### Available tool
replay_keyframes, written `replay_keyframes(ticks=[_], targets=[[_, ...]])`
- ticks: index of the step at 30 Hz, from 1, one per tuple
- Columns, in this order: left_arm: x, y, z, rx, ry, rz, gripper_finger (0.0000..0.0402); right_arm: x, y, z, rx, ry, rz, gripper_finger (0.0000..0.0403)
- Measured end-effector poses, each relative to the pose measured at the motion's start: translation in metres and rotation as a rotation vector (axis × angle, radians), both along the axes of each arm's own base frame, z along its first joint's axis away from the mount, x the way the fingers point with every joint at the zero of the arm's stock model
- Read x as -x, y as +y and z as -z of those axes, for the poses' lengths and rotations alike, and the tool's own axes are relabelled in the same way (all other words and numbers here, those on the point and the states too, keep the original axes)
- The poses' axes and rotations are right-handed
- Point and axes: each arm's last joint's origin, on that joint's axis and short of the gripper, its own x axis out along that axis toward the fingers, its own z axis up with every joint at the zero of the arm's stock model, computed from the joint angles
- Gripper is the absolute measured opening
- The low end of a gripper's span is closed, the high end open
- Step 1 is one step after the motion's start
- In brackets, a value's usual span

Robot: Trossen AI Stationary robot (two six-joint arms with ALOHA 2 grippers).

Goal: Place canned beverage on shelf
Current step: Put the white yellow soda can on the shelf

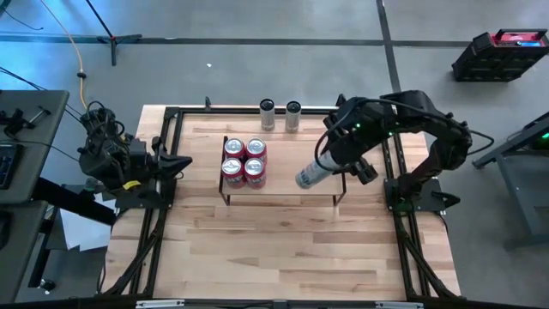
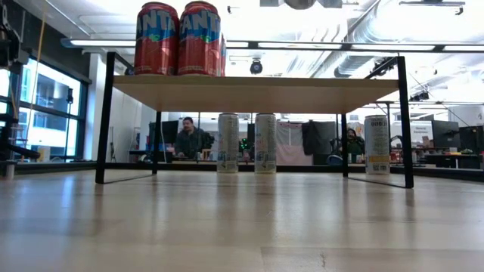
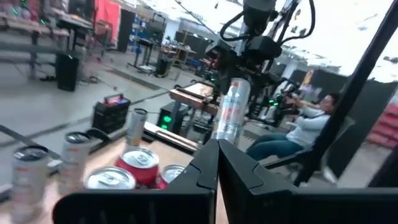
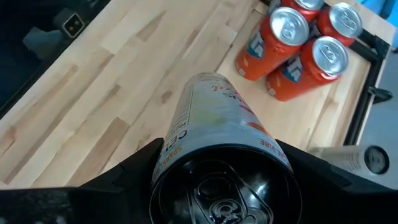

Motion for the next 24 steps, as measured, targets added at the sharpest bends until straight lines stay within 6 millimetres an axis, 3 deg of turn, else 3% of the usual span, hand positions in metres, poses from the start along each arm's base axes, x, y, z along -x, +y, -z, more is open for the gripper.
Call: replay_keyframes(ticks=[8,15,18,24], targets=[[0.002,0.005,0.001,-0.129,0.084,-0.186,0.0001,0.0,-0.01,0.0,-0.004,0.001,0.044,0.0256],[0.001,0.003,-0.002,-0.168,0.067,-0.106,0.0,-0.004,-0.011,0.003,0.007,0.013,0.061,0.0256],[0.0,0.001,-0.018,-0.176,-0.014,-0.022,0.0,-0.005,-0.011,0.003,-0.011,0.021,0.092,0.0256],[-0.006,0.003,-0.054,-0.196,-0.057,-0.089,0.0,-0.007,-0.012,0.005,-0.049,0.037,0.166,0.0256]])
